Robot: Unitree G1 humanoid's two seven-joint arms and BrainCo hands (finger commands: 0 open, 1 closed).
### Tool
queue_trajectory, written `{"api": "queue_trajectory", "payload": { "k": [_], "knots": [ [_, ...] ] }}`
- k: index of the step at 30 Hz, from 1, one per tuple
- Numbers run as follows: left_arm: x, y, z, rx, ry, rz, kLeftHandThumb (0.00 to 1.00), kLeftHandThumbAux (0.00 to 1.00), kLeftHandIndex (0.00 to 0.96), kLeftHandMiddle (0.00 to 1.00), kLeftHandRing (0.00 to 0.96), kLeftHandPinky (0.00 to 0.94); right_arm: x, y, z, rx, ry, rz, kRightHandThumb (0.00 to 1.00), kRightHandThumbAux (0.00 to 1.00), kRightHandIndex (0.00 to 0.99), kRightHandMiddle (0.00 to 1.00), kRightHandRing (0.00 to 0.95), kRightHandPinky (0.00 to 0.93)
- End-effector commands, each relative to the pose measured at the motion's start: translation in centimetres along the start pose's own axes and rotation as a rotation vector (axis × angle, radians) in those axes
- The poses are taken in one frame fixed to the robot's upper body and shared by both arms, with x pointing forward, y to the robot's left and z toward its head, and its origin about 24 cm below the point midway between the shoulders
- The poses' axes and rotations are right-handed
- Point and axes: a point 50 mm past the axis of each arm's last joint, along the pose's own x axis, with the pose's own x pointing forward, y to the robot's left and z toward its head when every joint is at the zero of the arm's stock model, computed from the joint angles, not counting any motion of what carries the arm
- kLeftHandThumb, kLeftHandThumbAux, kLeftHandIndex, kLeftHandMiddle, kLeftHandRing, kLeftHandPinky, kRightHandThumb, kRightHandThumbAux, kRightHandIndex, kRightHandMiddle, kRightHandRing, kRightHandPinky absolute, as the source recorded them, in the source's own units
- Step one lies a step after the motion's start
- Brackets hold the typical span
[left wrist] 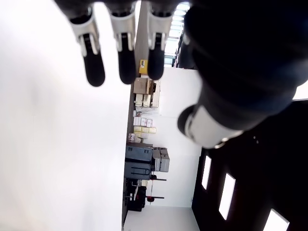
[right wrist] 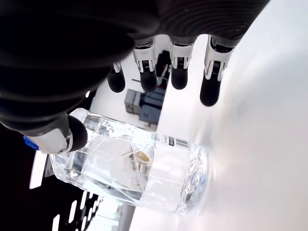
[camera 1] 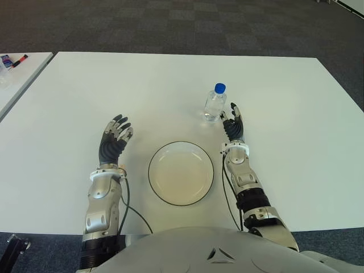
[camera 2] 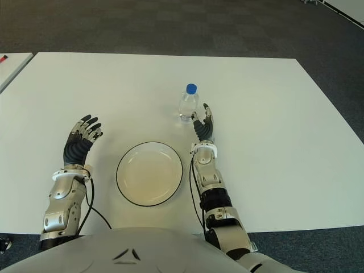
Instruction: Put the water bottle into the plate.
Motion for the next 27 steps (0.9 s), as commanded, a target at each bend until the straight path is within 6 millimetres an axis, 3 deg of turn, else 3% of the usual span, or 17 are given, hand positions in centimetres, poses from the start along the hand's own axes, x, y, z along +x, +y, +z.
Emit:
{"api": "queue_trajectory", "payload": {
  "k": [1, 13, 27],
  "knots": [
    [0.10, -0.08, -0.26, -0.001, 0.009, -0.005, 0.479, 0.761, 0.168, 0.184, 0.197, 0.240, 0.30, 0.18, 0.32, -0.049, -0.011, -0.016, 0.169, 0.417, 0.000, 0.000, 0.001, 0.026],
    [0.12, -0.01, -0.41, 0.010, 0.014, 0.013, 0.472, 0.778, 0.196, 0.191, 0.202, 0.244, 0.57, 0.12, 0.57, -0.131, -0.049, -0.043, 0.331, 0.381, 0.000, 0.000, 0.000, 0.031],
    [0.41, 0.16, -0.67, 0.037, 0.027, 0.020, 0.326, 0.840, 0.126, 0.139, 0.142, 0.174, 0.66, 0.38, 0.83, -0.184, -0.057, -0.054, 0.418, 0.336, 0.000, 0.000, 0.000, 0.023]
  ]
}}
